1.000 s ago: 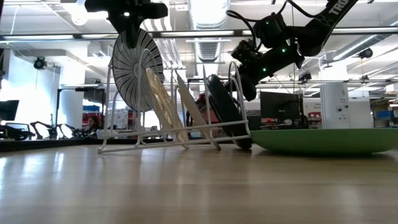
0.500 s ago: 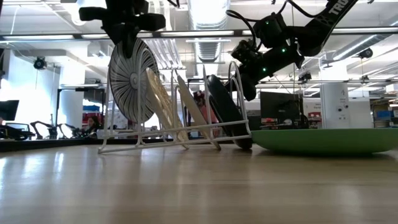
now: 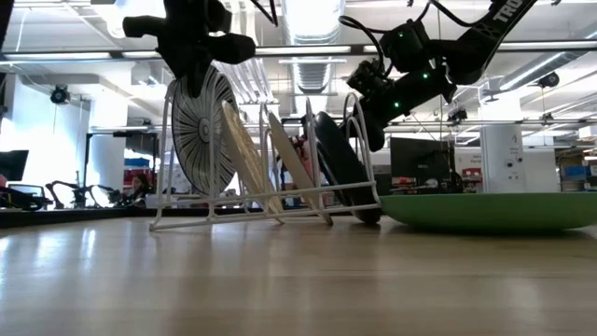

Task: Sort dishes
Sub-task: Put the blue plate in the dish rack

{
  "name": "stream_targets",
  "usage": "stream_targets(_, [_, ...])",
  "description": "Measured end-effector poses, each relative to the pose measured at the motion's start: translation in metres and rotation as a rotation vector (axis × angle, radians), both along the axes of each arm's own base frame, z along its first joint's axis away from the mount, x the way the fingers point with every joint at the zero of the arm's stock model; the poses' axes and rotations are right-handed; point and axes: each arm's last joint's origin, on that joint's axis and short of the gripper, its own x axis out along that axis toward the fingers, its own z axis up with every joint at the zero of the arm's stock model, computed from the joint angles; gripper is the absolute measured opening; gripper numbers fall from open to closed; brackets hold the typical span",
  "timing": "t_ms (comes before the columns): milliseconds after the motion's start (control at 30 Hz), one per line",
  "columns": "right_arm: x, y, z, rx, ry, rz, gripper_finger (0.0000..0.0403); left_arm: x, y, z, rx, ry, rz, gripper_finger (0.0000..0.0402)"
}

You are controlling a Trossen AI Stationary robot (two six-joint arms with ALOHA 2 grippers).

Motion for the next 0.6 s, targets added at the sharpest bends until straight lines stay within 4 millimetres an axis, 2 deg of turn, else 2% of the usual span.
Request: stream_targets(600, [0.0,0.0,0.0,0.001,0.001,0.0,0.0002,0.012,-0.004,-0.021,0.022,0.063,0.007,0.0034])
